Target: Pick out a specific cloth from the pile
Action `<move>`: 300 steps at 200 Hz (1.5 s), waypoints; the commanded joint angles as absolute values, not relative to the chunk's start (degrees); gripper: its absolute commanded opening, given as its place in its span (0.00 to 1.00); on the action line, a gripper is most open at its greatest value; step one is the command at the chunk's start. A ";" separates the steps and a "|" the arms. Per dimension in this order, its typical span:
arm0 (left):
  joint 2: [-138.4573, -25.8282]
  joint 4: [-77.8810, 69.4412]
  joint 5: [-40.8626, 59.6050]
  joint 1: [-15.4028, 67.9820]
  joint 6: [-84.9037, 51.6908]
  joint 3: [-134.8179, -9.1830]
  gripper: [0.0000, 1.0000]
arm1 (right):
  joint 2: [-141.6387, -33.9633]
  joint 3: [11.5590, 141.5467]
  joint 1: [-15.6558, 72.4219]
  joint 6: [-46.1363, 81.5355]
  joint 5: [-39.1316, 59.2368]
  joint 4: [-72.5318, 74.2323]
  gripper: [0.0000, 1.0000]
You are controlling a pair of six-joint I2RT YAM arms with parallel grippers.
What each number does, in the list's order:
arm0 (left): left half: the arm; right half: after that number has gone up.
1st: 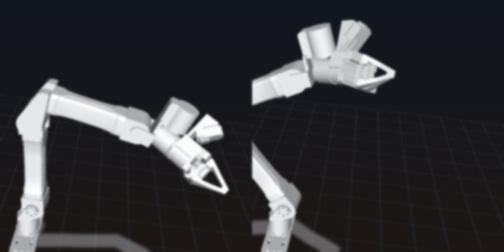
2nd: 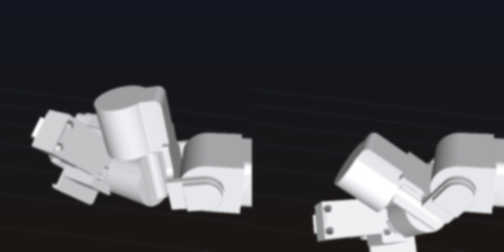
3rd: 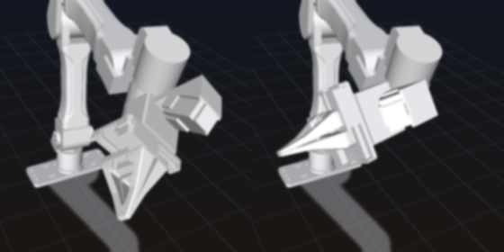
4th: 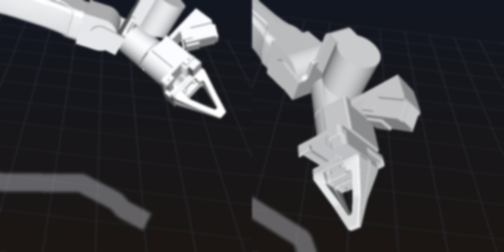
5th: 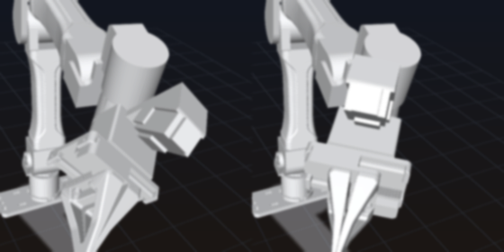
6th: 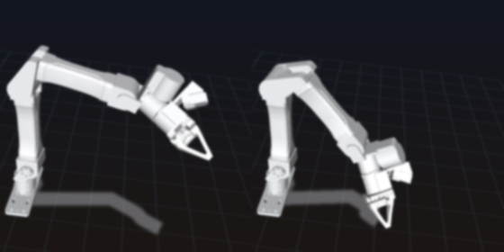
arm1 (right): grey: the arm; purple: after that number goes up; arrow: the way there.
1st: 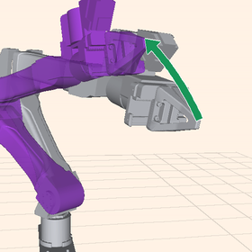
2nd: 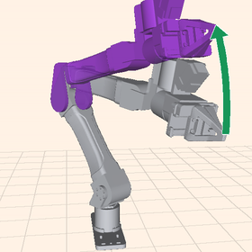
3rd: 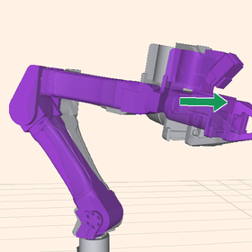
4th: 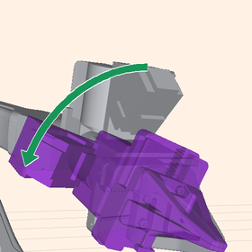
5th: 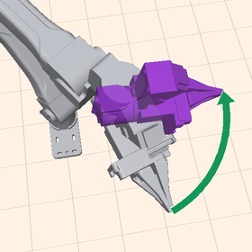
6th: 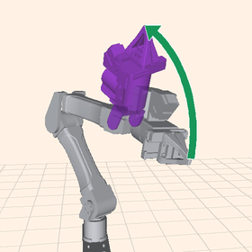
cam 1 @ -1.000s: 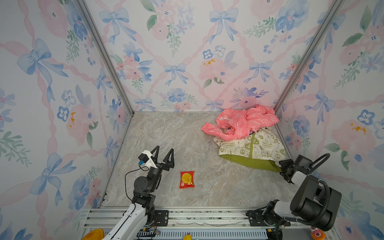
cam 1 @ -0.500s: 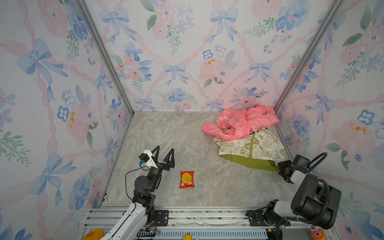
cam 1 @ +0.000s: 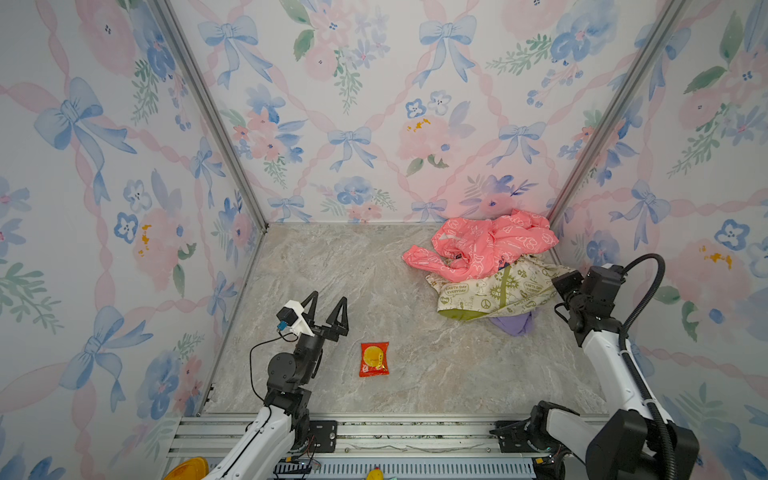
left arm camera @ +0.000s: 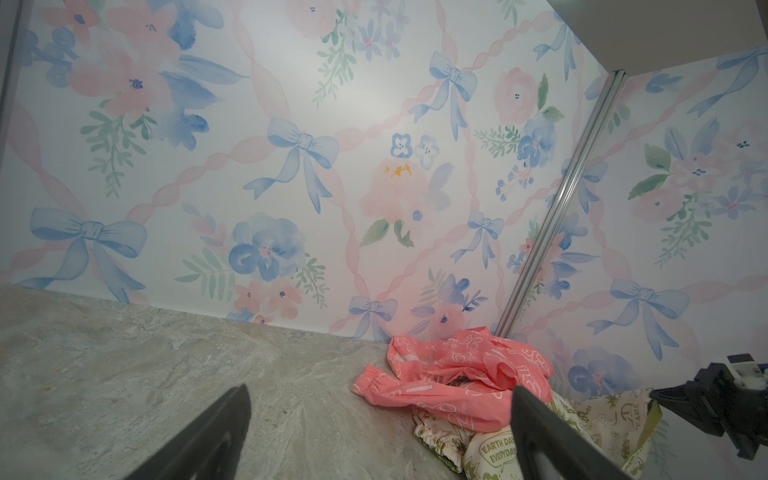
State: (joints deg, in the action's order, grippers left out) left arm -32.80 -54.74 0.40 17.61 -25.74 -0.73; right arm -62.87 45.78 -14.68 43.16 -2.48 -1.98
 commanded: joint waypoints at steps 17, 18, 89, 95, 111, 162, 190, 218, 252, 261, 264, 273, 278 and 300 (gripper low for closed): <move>-31.97 -56.25 -0.11 17.80 -24.61 2.46 0.98 | -73.95 61.44 -6.40 36.14 -4.12 -4.75 0.00; -31.98 -56.25 -0.14 17.78 -24.61 2.46 0.98 | -74.64 61.92 -6.23 36.13 -3.99 -4.84 0.00; -31.83 -56.36 0.38 17.77 -25.39 2.37 0.98 | -110.24 100.93 11.45 21.69 -1.82 -23.97 0.09; -31.82 -56.34 0.53 17.78 -25.46 2.35 0.98 | -112.00 102.55 12.31 20.62 -2.64 -25.48 0.14; -31.82 -56.34 0.70 17.82 -25.57 2.31 0.98 | -115.13 105.49 13.54 19.58 -3.82 -29.11 0.24; -32.17 -56.34 1.02 17.81 -26.18 2.07 0.98 | -102.82 98.60 13.53 18.05 -6.42 -26.31 0.70; -31.96 -56.36 1.01 17.84 -26.50 1.95 0.98 | -87.12 84.82 13.32 17.27 -10.45 -18.46 0.84; -31.36 -56.34 1.31 17.86 -26.63 2.07 0.98 | -74.75 71.65 10.62 20.52 -12.92 -17.39 0.89; -30.94 -56.33 0.98 17.84 -26.54 2.37 0.98 | -64.44 56.84 3.79 25.86 -11.17 -15.91 0.89; -31.20 -56.34 1.06 17.84 -26.54 2.23 0.98 | -63.16 53.85 1.78 26.45 -11.03 -15.51 0.89; -31.29 -56.38 1.25 17.84 -26.54 2.26 0.98 | -62.87 52.96 1.23 26.72 -10.93 -15.47 0.89; -31.56 -56.32 1.57 17.84 -26.52 2.03 0.98 | -62.56 50.81 -0.51 27.43 -10.43 -15.85 0.89; -31.66 -56.34 1.75 17.89 -26.54 2.00 0.98 | -62.51 49.71 -1.27 27.80 -9.97 -15.91 0.89; -32.12 -56.34 1.78 17.84 -26.42 1.94 0.98 | -63.89 45.61 -3.63 28.66 -8.42 -14.24 0.89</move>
State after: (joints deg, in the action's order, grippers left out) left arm -31.73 -54.78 0.80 17.61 -26.02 -0.62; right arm -63.24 48.58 -1.50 26.00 -10.02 -16.12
